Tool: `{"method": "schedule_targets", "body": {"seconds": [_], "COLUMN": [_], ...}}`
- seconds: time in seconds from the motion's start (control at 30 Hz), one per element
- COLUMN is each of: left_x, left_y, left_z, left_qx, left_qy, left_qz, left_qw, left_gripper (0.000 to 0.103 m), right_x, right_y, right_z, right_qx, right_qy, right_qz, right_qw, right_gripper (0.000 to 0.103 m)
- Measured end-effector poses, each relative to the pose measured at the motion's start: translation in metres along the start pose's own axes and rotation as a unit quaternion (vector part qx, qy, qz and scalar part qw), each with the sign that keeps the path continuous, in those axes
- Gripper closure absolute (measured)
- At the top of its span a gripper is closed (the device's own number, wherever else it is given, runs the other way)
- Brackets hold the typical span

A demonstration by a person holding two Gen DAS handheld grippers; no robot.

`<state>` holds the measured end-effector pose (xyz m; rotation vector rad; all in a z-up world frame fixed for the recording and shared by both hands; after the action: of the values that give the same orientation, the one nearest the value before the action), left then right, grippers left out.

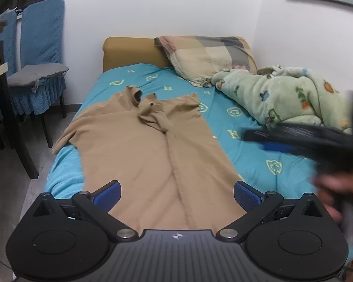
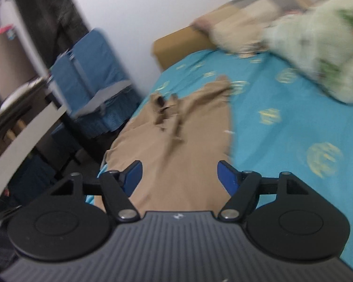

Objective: Fold clothes

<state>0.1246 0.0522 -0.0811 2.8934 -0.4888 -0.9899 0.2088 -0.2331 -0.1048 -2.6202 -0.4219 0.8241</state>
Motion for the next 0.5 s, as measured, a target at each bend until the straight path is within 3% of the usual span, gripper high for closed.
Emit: {"method": "schedule_targets", "body": {"seconds": [0.07, 0.3, 0.37, 0.4, 0.43, 0.5], "left_x": [0.000, 0.037, 0.054, 0.061, 0.067, 0.076], "left_y": [-0.016, -0.076, -0.092, -0.098, -0.104, -0.113], "left_z": [0.003, 0.006, 0.007, 0.007, 0.008, 0.008], "left_qx": [-0.014, -0.082, -0.101, -0.111, -0.120, -0.139], "left_qy": [0.012, 0.021, 0.014, 0.012, 0.011, 0.011], "left_qz": [0.001, -0.031, -0.046, -0.051, -0.054, -0.060], "left_qw": [0.9998, 0.9960, 0.9938, 0.9925, 0.9912, 0.9884], "left_gripper": [0.000, 0.000, 0.000, 0.000, 0.000, 0.000], "right_x": [0.053, 0.215, 0.241, 0.245, 0.249, 0.253], "right_y": [-0.007, -0.027, -0.031, -0.036, -0.042, -0.058], "right_z": [-0.014, -0.045, -0.044, -0.041, -0.038, -0.031], "right_qx": [-0.017, -0.078, -0.080, -0.097, -0.114, -0.166], "right_qy": [-0.016, -0.025, -0.034, -0.034, -0.034, -0.031], "right_qz": [-0.019, 0.023, 0.023, 0.025, 0.028, 0.026], "right_qw": [1.000, 0.996, 0.996, 0.994, 0.992, 0.985], "right_gripper": [0.030, 0.030, 0.058, 0.082, 0.092, 0.092]}}
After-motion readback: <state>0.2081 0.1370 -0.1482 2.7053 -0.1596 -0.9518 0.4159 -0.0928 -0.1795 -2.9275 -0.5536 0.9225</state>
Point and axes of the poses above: each gripper's, at about its wrist camera, not at the fingertips, and x roughly the way its jaws point, y to its right, z to its underside, the point moved 1 cm from there along x, roughly the way its jaws point, and after that the axes turned 1 degree about -x, right-handed, at the moved point
